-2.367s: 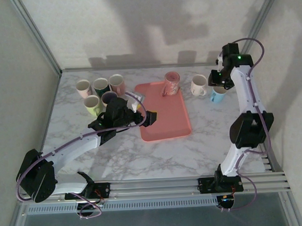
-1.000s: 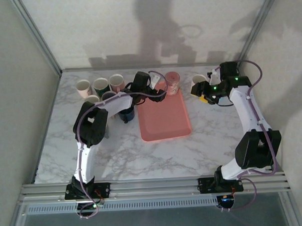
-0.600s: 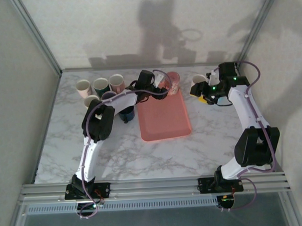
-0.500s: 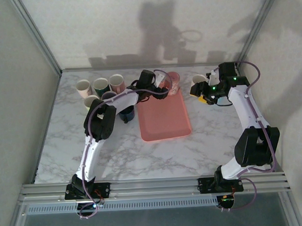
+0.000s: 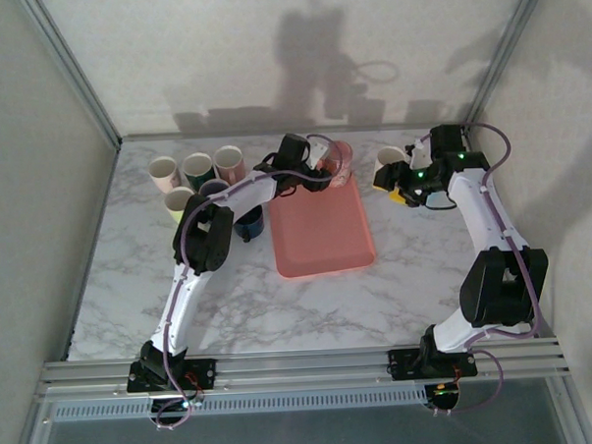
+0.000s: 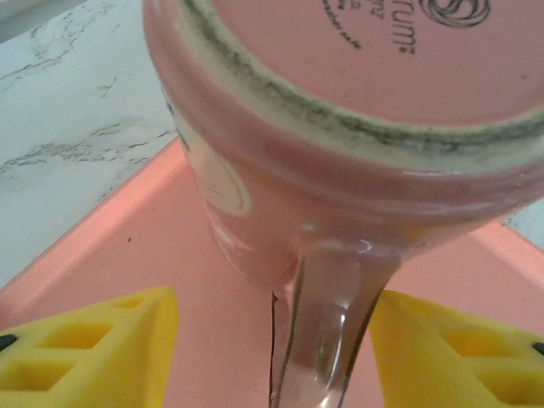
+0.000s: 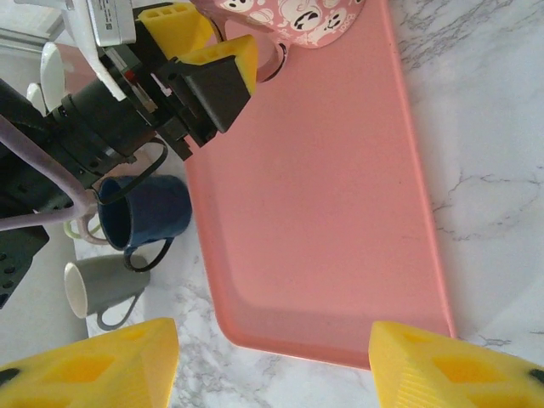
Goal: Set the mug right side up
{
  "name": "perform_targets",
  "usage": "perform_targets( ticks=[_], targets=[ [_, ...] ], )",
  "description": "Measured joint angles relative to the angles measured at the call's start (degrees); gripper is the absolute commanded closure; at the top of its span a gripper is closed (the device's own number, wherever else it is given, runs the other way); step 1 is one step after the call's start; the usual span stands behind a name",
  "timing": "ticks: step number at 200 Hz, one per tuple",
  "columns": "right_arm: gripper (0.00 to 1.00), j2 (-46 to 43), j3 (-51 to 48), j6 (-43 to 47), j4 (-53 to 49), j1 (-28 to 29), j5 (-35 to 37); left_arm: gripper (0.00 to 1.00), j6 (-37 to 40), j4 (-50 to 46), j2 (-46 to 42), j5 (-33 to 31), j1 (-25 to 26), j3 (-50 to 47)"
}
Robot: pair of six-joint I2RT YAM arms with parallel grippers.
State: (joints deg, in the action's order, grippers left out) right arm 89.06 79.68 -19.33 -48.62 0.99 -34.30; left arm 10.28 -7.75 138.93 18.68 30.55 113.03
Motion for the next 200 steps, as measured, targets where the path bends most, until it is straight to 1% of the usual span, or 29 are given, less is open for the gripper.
perform_targets(
  ticks=[32,49,78,103,117,125,139,200],
  targets=[
    [0.39,0.0,-0.2,0.0,0.0,-0.4,-0.3,0.57,0.3,0.0,0.4,0.5,0.2,0.9],
    [0.39,0.0,-0.2,0.0,0.0,-0.7,-0.4,0.62,0.5,0.0,0.7,1.1,0.3,1.1],
    [0.39,0.0,-0.2,0.0,0.0,-1.0,-0.5,0.72,1.0,-0.1,1.1,1.3,0.6,1.3],
    [0.39,0.0,-0.3,0.1,0.0,-1.3,-0.5,0.84,1.7,0.0,1.3,1.3,0.9,1.4],
    [0.39,0.0,-0.4,0.2,0.0,-1.4,-0.5,0.93,1.9,-0.1,1.4,1.2,1.0,1.6],
    [0.39,0.0,-0.4,0.2,0.0,-1.5,-0.5,0.97,1.7,-0.3,1.4,1.2,1.0,1.6],
    [0.39,0.0,-0.6,0.2,0.0,-1.6,-0.8,1.00,2.0,-0.3,1.4,1.1,1.0,1.6],
    [0.39,0.0,-2.3,0.2,0.0,-1.9,-1.8,1.00,2.2,-0.2,1.4,1.0,1.3,1.6]
  ],
)
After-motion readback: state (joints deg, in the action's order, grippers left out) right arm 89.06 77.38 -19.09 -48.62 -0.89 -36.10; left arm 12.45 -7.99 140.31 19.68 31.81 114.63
